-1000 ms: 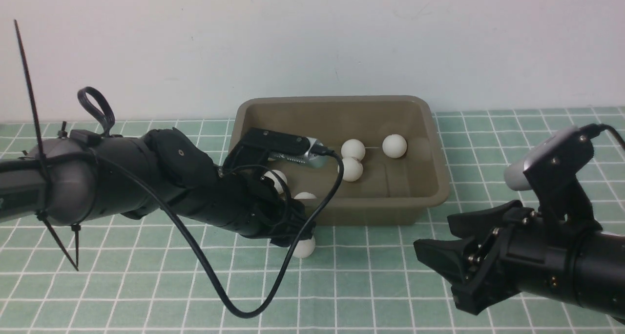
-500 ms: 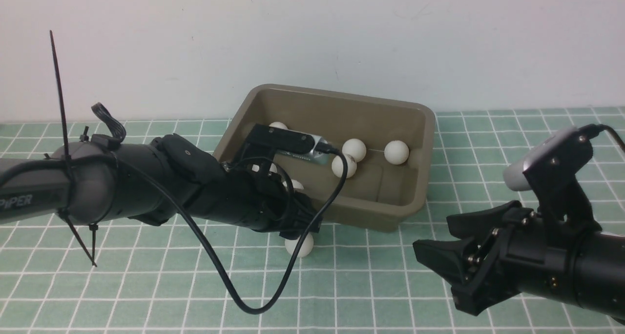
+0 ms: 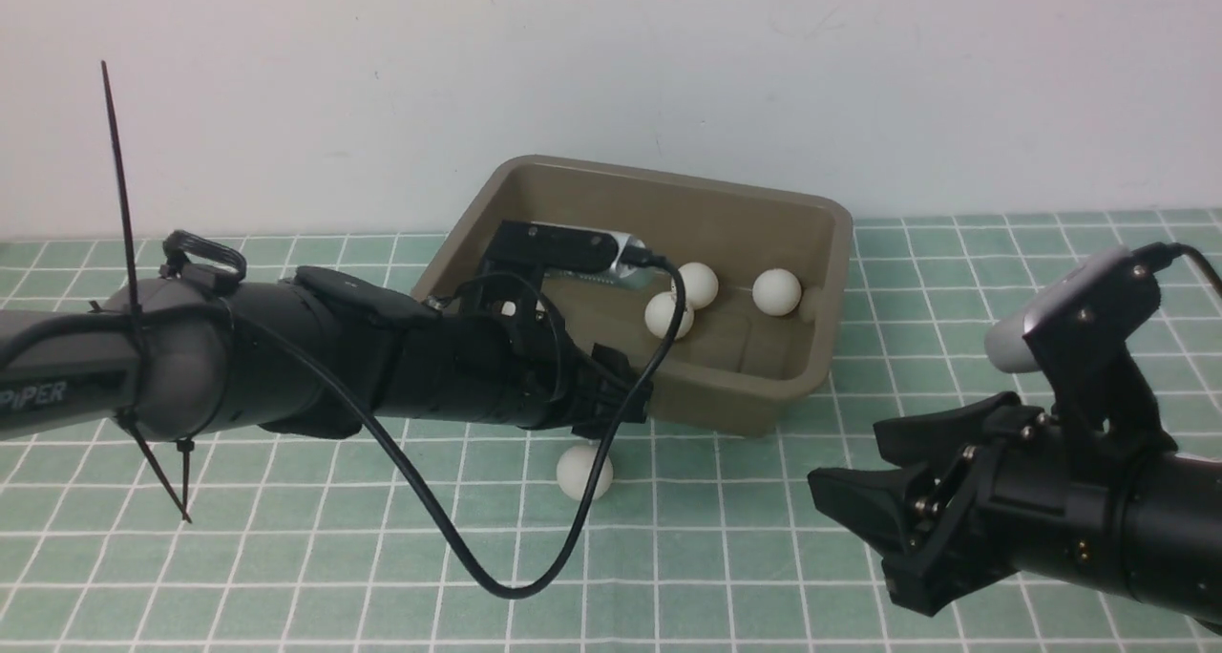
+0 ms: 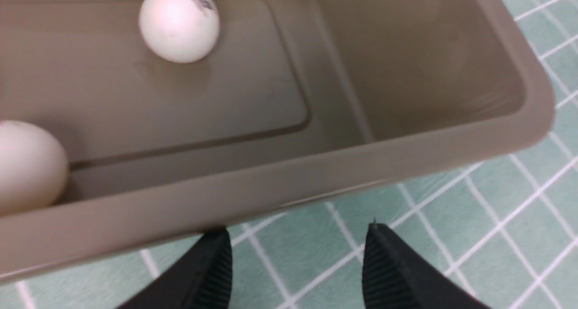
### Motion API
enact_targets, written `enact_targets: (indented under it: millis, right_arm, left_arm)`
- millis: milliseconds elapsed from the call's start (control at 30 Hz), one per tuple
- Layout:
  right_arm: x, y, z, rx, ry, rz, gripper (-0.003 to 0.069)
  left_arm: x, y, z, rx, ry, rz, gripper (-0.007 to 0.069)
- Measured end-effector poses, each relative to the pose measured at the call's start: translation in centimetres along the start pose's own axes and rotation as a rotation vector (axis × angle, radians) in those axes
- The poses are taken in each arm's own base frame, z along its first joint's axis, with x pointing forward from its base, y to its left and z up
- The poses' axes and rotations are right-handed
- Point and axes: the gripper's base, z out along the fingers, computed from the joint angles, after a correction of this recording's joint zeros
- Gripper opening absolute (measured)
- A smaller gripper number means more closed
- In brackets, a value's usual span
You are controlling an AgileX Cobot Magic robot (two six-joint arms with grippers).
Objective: Put the table tennis balls in the box on the green coffee tablecloth.
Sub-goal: 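Reach for and grasp a ping pong ball on the table beside the basket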
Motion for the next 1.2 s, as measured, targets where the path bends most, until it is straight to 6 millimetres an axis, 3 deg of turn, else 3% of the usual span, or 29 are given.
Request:
enact_targets:
  millis: [367, 667, 1000, 1200]
  right_arm:
    - [0.0, 0.0, 0.0, 0.000, 0.000, 0.000, 0.0429]
    - [0.0, 0.0, 0.0, 0.000, 0.000, -0.001, 0.0429]
    - [0.0, -0.1, 0.0, 0.006, -0.001, -0.003, 0.0429]
    - [0.0, -0.2, 0.0, 0.023, -0.002, -0.003, 0.0429]
  left_arm:
    - [1.5, -0.3, -0.1, 0.035, 0.161, 0.020, 0.0363]
    - [2.5, 2.1, -1.0, -0.088, 0.300, -0.032, 0.0366]
    - [2.3, 2.2, -1.0, -0.093, 0.271, -0.017, 0.0502]
    - [1.8, 2.1, -0.7, -0.081, 0.212, -0.014, 0.0542]
